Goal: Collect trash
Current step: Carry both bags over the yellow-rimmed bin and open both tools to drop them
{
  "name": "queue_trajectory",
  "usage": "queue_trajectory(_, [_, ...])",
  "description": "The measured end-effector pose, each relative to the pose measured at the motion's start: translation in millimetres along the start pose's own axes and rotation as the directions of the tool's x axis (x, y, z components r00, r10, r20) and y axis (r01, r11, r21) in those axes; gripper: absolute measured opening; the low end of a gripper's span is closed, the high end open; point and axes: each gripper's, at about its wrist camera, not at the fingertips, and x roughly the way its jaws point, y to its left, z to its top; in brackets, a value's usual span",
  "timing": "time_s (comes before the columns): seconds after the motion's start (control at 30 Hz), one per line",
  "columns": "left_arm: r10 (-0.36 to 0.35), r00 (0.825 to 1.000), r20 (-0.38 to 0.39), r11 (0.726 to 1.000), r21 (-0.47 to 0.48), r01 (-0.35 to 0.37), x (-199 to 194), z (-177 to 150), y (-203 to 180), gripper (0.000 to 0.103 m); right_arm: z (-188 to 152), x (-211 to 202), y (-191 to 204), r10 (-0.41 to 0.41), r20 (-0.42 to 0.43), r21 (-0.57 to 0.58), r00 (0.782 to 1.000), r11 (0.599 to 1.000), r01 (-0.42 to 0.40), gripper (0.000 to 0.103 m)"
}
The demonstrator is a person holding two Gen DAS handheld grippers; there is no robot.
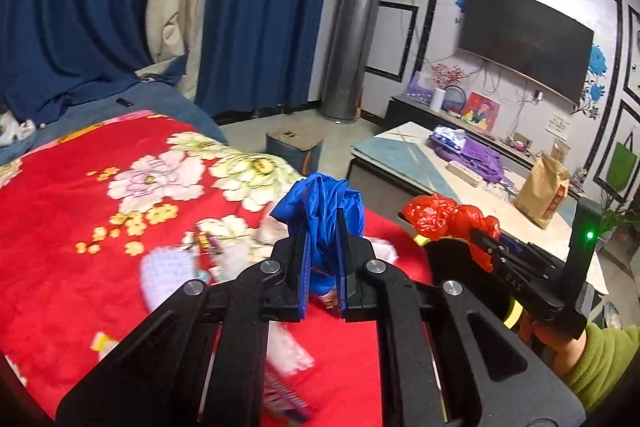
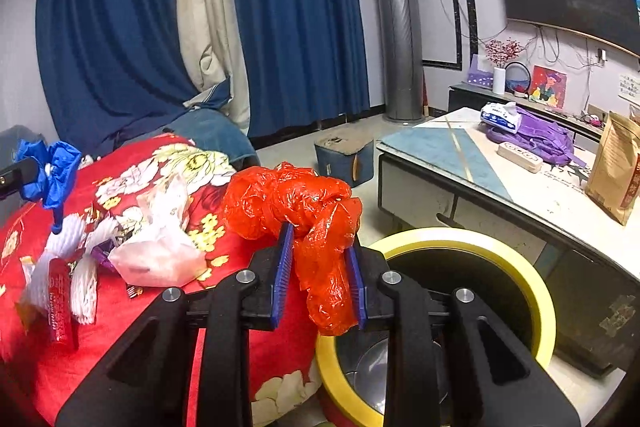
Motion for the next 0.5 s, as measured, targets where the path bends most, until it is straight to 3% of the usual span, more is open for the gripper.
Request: queue_trajectory(0.5, [-0.112, 0.993, -0.039, 0.99, 0.077, 0.115, 34.9, -2.8, -66.0, 0.006, 3.8, -25.9, -41.5, -0.074, 0.043, 0.046, 0.996, 0.996, 0.072, 0.024])
